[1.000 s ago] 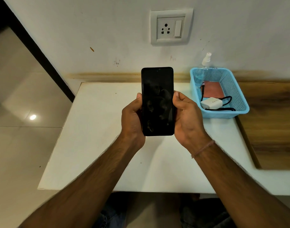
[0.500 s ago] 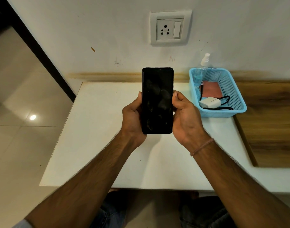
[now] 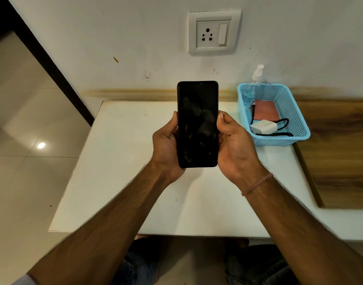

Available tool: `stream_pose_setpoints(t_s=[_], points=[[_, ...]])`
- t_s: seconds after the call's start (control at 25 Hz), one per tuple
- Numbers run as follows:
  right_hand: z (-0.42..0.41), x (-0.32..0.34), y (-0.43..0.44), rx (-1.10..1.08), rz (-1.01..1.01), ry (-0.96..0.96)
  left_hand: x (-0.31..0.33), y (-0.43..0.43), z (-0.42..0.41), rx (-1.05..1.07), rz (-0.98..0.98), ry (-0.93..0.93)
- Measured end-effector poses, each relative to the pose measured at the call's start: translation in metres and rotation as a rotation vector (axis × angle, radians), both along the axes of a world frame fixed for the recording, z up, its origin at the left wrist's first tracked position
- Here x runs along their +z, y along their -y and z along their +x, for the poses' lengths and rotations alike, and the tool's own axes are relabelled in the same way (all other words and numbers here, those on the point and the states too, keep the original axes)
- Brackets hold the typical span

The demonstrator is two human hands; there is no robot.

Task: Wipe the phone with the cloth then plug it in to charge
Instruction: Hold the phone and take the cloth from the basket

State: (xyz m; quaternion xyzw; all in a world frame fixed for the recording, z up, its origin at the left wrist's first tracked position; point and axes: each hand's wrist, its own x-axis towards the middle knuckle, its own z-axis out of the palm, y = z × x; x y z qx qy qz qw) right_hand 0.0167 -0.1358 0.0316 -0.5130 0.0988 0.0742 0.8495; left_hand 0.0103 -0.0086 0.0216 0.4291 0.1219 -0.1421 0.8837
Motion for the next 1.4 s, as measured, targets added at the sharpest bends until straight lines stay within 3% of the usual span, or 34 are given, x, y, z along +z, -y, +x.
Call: stream_pose_setpoints(t_s=[0.24, 0.4, 0.48, 0.56, 0.68, 0.96, 1.2, 1.4], points=[[0.002, 0.004, 0.003, 0.015, -0.086, 0.027, -0.003, 0.000, 0.002, -0.016, -0.021, 0.041], [0.036, 0.020, 0.033, -0.285, -0.391, 0.226, -0.004, -0.001, 0.004, -0.111, -0.099, 0.076], [0.065, 0.029, 0.057, -0.473, -0.658, 0.284, -0.004, -0.002, 0.002, -0.153, -0.117, 0.086], [0.095, 0.030, 0.078, -0.506, -0.912, 0.256, -0.003, -0.002, 0.002, -0.171, -0.130, 0.093], [0.131, 0.020, 0.097, -0.405, -1.075, 0.183, 0.000, -0.003, 0.001, -0.171, -0.126, 0.094], [0.155, -0.008, 0.108, -0.166, -1.220, 0.152, -0.001, -0.005, 0.000, -0.151, -0.126, 0.080], [0.140, 0.006, 0.112, -0.216, -1.258, 0.311, 0.000, -0.008, 0.003, -0.137, -0.126, 0.081], [0.091, 0.050, 0.086, -0.181, -1.057, 0.483, 0.001, -0.008, 0.004, -0.102, -0.141, 0.067]])
